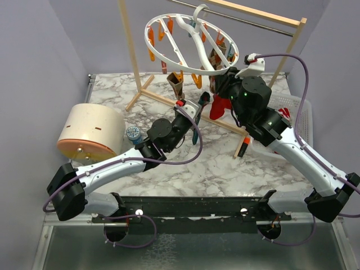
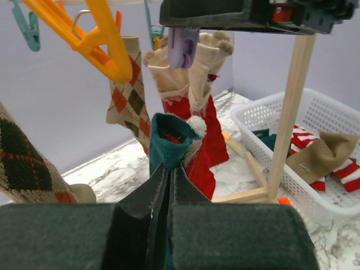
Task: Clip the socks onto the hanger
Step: Open the clamp at the hanger, then clamp the sock onto the hanger.
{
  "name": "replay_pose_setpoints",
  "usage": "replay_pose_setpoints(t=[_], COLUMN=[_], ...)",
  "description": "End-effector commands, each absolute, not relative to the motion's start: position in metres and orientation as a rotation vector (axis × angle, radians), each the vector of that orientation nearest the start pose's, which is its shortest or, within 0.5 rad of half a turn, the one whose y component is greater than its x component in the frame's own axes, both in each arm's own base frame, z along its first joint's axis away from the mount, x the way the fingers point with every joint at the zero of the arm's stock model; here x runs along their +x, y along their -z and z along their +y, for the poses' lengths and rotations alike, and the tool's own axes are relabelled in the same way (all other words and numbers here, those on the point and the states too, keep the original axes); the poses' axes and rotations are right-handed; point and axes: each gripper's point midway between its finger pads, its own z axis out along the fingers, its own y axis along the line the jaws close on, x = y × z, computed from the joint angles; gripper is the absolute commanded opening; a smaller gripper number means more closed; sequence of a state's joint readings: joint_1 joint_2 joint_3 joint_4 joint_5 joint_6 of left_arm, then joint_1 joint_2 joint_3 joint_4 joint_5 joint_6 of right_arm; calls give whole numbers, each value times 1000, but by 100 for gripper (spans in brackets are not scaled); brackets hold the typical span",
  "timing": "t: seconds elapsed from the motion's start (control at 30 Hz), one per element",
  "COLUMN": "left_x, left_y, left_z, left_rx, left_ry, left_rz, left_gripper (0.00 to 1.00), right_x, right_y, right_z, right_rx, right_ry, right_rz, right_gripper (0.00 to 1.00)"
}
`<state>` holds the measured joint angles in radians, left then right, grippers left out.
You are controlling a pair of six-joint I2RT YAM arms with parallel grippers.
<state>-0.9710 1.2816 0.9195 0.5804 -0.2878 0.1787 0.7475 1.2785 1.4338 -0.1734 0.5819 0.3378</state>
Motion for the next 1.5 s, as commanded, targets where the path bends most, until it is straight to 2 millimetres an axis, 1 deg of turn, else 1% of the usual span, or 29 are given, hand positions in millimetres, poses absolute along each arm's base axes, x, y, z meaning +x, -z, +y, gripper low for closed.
replay_pose_setpoints(t=[0.0, 0.23, 0.67, 0.97, 1.23, 1.47], left_x=[305, 309, 313, 312, 311, 311], left_y=[-371, -379, -391, -393, -400, -400], left_z=[-326, -332, -333, -336, -337, -338], left_rx=[420, 414, 400, 407, 407, 406], left_ry=[457, 459, 448, 463, 470, 479], left_rz=[1237, 1215, 1187, 1179, 1166, 1165], left_gripper=[0, 0, 0, 0, 0, 0], right_x=[345, 343, 342, 341, 341, 341], right_y=[-433, -427, -422, -420, -419, -419], right_z=[216, 219, 221, 222, 222, 223], right_rx=[115, 103, 96, 92, 92, 92], right_ry=[-444, -457, -470, -476, -478, -481], right_rz=[1575, 1587, 1596, 1601, 1604, 1605], right_gripper=[0, 0, 0, 0, 0, 0])
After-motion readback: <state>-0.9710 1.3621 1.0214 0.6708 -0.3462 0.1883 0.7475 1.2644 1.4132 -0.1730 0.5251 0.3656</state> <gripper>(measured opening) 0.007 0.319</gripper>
